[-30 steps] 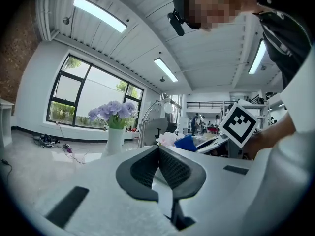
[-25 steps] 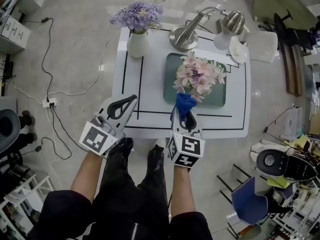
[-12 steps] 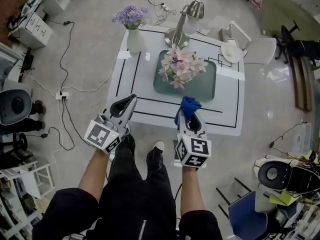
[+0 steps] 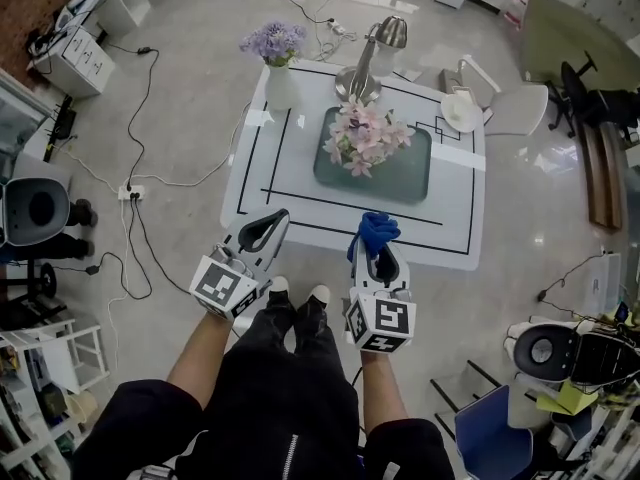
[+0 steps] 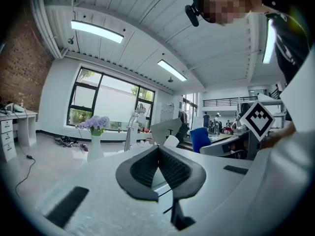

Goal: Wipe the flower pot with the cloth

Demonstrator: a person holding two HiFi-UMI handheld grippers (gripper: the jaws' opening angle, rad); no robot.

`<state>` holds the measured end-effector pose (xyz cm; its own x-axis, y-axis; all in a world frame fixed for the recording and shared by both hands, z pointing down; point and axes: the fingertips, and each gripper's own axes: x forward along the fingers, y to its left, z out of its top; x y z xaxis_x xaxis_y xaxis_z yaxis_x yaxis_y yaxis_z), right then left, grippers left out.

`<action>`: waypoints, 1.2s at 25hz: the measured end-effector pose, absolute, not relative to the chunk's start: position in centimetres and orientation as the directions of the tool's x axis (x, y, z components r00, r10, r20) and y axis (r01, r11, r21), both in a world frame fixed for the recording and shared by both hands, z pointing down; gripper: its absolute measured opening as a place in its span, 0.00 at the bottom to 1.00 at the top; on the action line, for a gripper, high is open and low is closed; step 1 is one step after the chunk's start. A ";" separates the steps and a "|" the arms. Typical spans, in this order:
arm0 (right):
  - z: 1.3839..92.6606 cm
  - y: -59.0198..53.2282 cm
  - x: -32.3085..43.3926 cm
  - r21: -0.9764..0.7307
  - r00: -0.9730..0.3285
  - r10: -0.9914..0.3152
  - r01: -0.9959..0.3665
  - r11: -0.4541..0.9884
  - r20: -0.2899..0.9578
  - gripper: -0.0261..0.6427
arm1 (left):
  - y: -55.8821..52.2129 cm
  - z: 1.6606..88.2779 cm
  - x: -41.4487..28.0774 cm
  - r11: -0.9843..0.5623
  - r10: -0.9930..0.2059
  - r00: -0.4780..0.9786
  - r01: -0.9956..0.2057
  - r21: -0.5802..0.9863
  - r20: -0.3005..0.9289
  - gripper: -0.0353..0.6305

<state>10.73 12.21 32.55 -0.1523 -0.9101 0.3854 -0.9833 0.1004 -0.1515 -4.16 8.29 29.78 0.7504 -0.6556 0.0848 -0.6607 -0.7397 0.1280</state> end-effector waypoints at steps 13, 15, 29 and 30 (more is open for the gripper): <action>31.7 13.4 8.9 -0.141 -0.153 -0.911 -0.984 0.107 0.382 0.20 | 9.3 29.1 -3.4 -0.767 -0.625 0.777 -0.628 0.132 0.071 0.06; 31.7 13.6 8.9 -0.140 -0.156 -0.911 -0.984 0.109 0.383 0.20 | 9.4 28.9 -2.9 -0.772 -0.618 0.783 -0.621 0.135 0.066 0.06; 32.3 14.1 9.4 -0.139 -0.150 -0.907 -0.985 0.102 0.393 0.20 | 9.8 29.2 -1.1 -0.791 -0.587 0.807 -0.590 0.160 0.073 0.06; 32.3 14.1 9.4 -0.138 -0.150 -0.907 -0.985 0.103 0.393 0.20 | 9.9 29.2 -0.9 -0.792 -0.585 0.807 -0.589 0.163 0.076 0.06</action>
<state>9.40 14.13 32.31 -0.1502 -0.9073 0.3927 -0.9850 0.1031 -0.1385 -0.94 9.87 29.24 0.8074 -0.5850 0.0761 -0.5889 -0.7916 0.1627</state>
